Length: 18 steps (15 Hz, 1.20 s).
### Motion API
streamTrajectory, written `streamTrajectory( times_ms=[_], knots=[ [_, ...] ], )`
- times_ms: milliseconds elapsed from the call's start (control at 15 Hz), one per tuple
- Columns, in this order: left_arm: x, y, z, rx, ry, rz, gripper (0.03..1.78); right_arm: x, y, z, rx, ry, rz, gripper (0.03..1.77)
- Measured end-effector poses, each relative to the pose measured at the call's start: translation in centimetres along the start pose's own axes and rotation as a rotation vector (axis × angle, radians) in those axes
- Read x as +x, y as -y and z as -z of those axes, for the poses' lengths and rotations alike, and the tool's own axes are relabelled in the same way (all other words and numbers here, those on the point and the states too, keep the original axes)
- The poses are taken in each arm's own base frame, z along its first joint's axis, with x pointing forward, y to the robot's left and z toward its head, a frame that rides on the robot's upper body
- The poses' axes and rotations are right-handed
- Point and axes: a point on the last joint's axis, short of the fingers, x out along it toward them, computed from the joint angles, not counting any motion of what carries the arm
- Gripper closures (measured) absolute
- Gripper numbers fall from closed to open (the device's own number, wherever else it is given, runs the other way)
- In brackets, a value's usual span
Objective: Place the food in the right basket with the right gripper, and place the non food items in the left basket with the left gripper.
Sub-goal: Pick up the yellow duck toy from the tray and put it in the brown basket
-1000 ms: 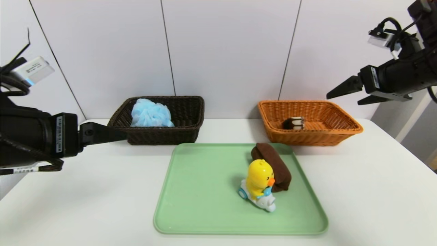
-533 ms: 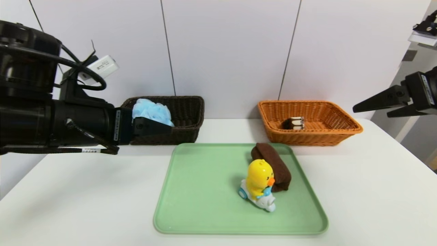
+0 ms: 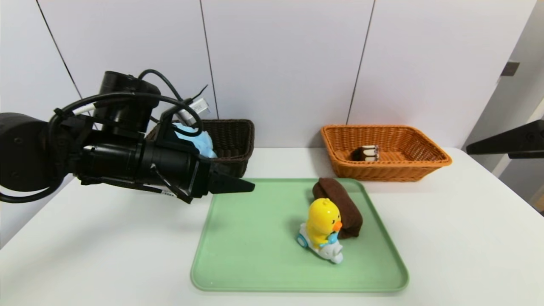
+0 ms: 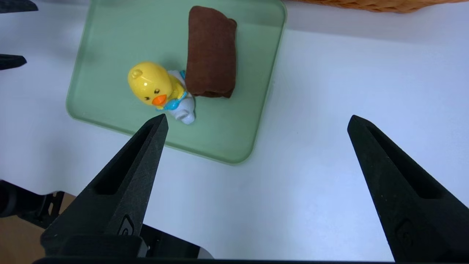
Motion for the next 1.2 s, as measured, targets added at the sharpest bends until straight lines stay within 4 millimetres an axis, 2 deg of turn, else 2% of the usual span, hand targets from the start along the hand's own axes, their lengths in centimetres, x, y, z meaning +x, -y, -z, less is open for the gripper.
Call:
streamTrajectory(
  times_ms=[400,933,1200],
  knots=[
    [3.4,-1.4,1.7,0.140,-0.046,0.237,0.12,-1.4,-0.6,2.4,-0.022,-0.006,-0.027,0.11],
    [8.5,-1.1,1.9,0.278,0.028,0.354,0.12,-1.5,-0.7,3.1,-0.027,-0.014,-0.026,0.11],
    [10.8,-1.2,3.0,0.363,0.034,0.442,0.12,-1.5,-0.7,3.1,-0.026,-0.015,-0.023,0.11]
  ],
)
